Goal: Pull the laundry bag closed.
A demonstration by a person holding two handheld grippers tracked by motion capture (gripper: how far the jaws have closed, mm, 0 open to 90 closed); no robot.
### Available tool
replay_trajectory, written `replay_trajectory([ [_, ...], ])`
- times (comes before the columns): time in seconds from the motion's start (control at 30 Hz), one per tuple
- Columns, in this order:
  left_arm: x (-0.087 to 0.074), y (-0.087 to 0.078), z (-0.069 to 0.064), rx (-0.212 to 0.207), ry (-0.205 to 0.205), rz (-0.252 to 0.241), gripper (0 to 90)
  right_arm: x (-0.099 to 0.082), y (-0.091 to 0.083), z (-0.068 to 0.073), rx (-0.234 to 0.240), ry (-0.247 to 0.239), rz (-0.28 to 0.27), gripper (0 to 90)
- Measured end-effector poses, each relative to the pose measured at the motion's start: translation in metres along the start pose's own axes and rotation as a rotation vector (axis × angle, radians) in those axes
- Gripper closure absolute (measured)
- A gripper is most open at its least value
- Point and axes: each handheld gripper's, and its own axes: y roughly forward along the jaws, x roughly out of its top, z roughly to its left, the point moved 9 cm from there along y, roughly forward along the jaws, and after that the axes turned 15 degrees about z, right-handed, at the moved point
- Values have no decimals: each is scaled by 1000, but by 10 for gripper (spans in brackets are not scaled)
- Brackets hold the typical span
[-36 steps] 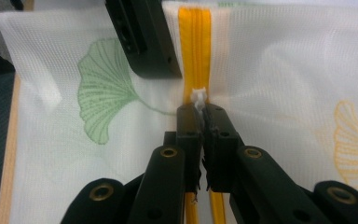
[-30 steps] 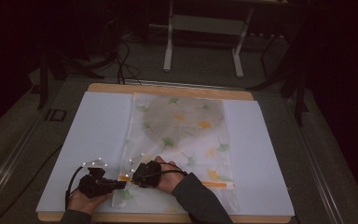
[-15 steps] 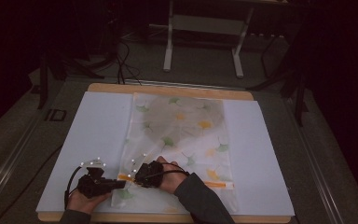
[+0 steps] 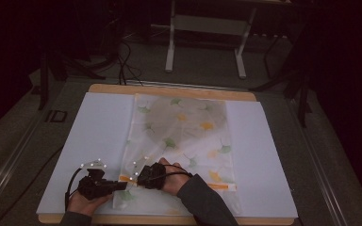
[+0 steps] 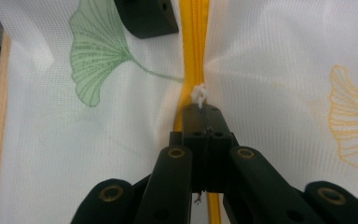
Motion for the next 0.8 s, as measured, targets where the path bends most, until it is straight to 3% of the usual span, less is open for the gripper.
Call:
replay_trajectory([
  [0.8, 0, -7, 1, -8, -3, -23, 882, -16, -5, -2, -29, 3, 23, 900],
])
